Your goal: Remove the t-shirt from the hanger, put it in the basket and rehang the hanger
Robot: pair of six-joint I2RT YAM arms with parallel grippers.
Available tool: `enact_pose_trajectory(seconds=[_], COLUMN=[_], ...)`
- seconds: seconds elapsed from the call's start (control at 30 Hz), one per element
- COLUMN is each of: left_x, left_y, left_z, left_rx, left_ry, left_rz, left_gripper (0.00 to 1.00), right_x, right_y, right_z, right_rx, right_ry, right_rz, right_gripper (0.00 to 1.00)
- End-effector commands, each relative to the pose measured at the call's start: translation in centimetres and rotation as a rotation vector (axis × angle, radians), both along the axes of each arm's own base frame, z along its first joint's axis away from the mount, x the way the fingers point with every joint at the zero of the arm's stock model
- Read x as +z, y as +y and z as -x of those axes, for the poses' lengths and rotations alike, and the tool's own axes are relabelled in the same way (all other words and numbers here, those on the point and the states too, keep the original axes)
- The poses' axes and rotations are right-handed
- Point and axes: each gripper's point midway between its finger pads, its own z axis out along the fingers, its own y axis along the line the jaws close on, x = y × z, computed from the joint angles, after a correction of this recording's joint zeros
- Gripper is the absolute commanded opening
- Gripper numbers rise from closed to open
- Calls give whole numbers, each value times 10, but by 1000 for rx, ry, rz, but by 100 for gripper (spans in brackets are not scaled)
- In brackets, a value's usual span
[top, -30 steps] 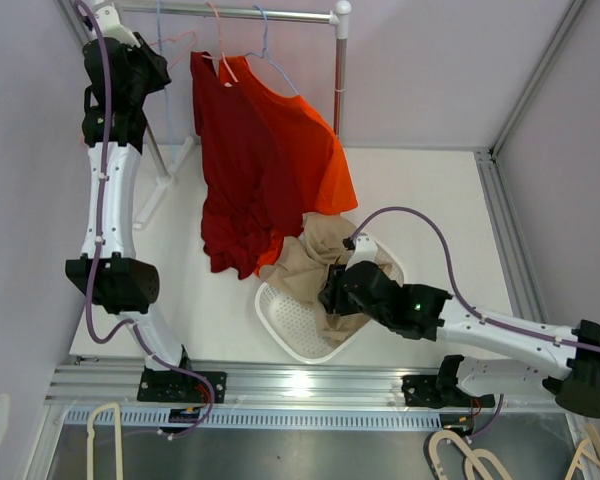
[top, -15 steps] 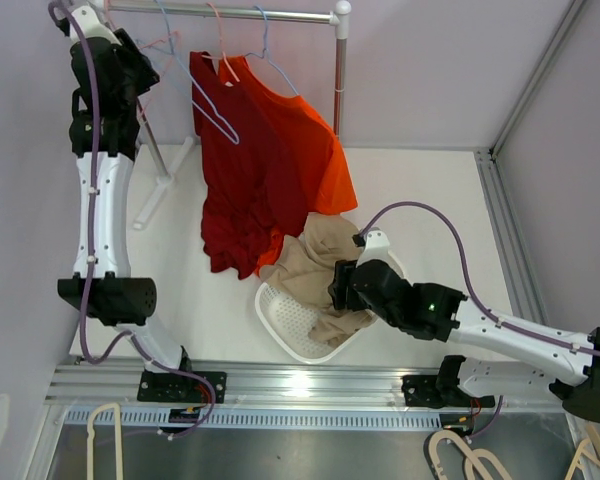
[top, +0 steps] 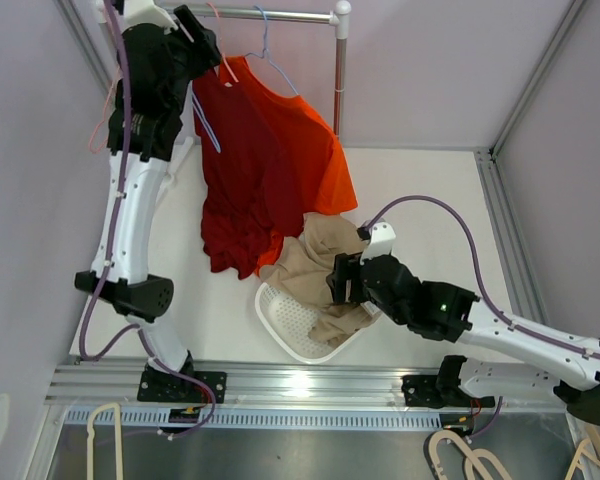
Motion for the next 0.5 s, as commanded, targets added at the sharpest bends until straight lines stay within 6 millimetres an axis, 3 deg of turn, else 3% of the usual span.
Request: enact_pose_trajectory(seconds=[0.0,0.3,0.47], left_x=[-31,-68,-74], left_y=[-12,-30,-33], left_z=[-24,-50,-57], left_rx=[2,-32,-35], left_ry=[80,149,155], left_rz=[20,46,48], left_gripper=[66,66,66], right_x=[37,42,41], right_y=[-2,-16,-19], right_z=[-4,-2,-1], right_rx=[-20,-47,-48], right_ry=[-69,-83,-83], right_rz=[-88,-94,-98], right_gripper=[75,79,79])
